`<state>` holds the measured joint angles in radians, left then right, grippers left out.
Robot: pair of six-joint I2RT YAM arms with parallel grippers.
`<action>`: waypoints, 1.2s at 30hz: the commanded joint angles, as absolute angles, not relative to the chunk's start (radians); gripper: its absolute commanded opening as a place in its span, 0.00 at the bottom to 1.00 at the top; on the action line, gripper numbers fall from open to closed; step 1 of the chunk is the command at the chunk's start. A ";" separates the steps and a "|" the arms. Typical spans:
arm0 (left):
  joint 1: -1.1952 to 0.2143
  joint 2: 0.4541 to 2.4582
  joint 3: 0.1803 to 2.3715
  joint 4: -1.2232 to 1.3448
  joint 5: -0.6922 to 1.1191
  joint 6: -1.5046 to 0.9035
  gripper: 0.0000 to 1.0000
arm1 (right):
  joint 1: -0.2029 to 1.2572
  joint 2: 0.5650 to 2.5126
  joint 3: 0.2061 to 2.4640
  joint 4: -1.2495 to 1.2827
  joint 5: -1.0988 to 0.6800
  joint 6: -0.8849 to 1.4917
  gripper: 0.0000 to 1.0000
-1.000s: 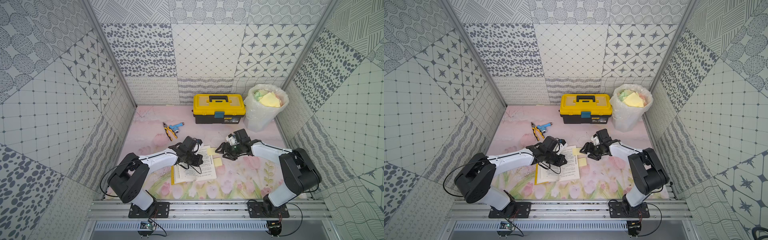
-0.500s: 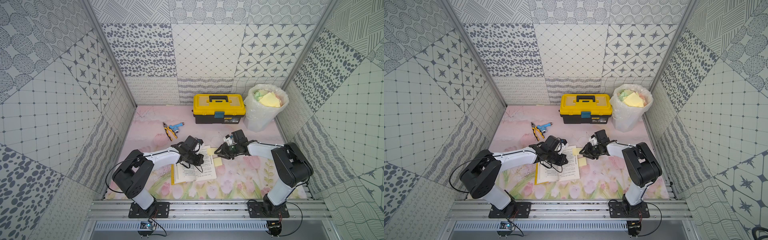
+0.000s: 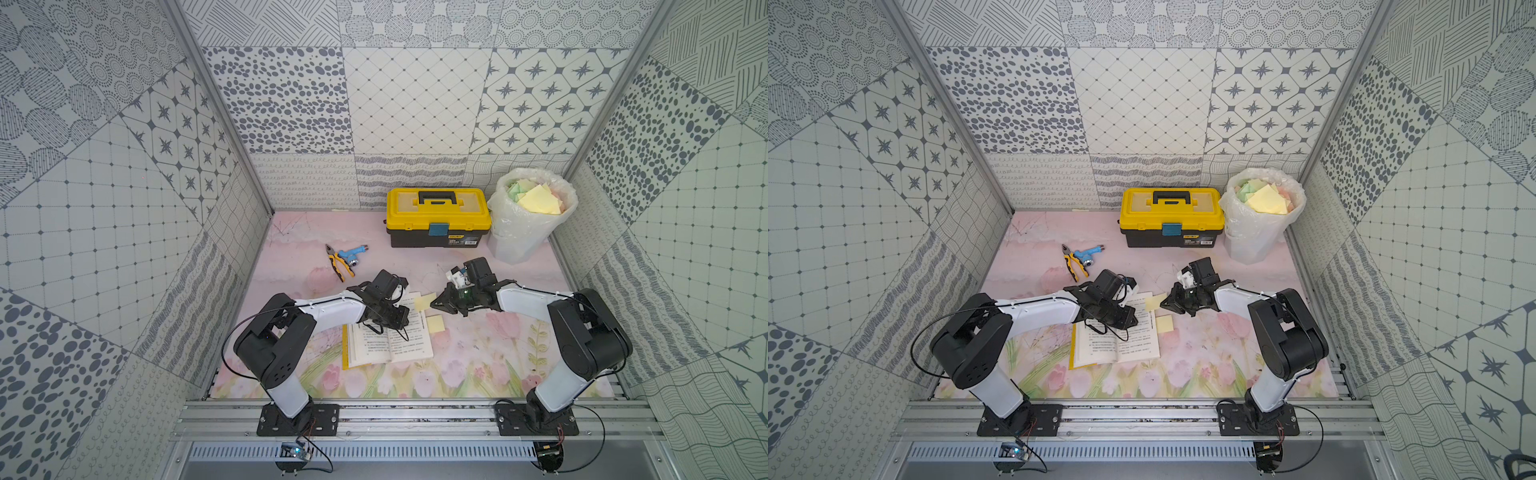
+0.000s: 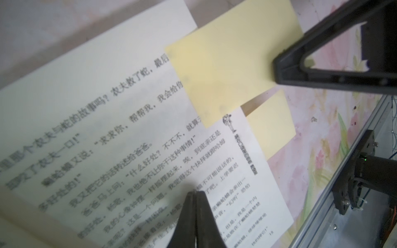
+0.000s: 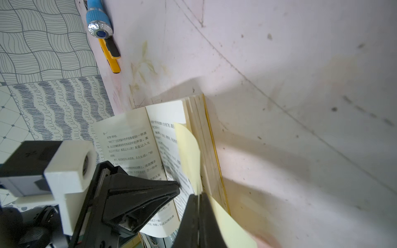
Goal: Peel off the used sticky note
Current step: Tear off the note from the book.
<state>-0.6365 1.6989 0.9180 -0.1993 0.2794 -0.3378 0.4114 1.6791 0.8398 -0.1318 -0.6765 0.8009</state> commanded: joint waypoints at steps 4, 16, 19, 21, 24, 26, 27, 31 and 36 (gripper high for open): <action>-0.640 1.730 0.945 -0.230 0.250 -0.337 0.06 | 0.427 1.639 0.879 -0.126 -0.672 0.814 0.00; -0.639 1.750 0.940 -0.230 0.252 -0.326 0.05 | 0.439 1.618 0.878 -0.045 -0.620 0.963 0.00; -0.640 1.750 0.938 -0.230 0.252 -0.323 0.05 | 0.440 1.623 0.891 -0.047 -0.603 0.972 0.00; -0.640 1.750 0.936 -0.228 0.253 -0.321 0.05 | 0.440 1.629 0.902 -0.055 -0.592 0.974 0.00; -0.639 1.746 0.933 -0.226 0.256 -0.319 0.05 | 0.438 1.627 0.922 -0.068 -0.583 0.971 0.00; -0.640 1.743 0.931 -0.226 0.256 -0.319 0.05 | 0.436 1.613 0.939 -0.084 -0.568 0.962 0.00; -0.639 1.743 0.931 -0.226 0.258 -0.318 0.05 | 0.436 1.608 0.949 -0.097 -0.563 0.954 0.00; -0.639 1.735 0.930 -0.220 0.269 -0.319 0.05 | 0.426 1.569 0.999 -0.167 -0.540 0.913 0.00; -0.639 1.715 0.924 -0.206 0.286 -0.323 0.06 | 0.404 1.498 1.050 -0.249 -0.518 0.863 0.00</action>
<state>-0.6369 1.7275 0.9325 -0.1982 0.2665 -0.3374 0.4175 1.5482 1.0077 -0.2031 -0.5468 0.9169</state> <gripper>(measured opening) 0.062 0.058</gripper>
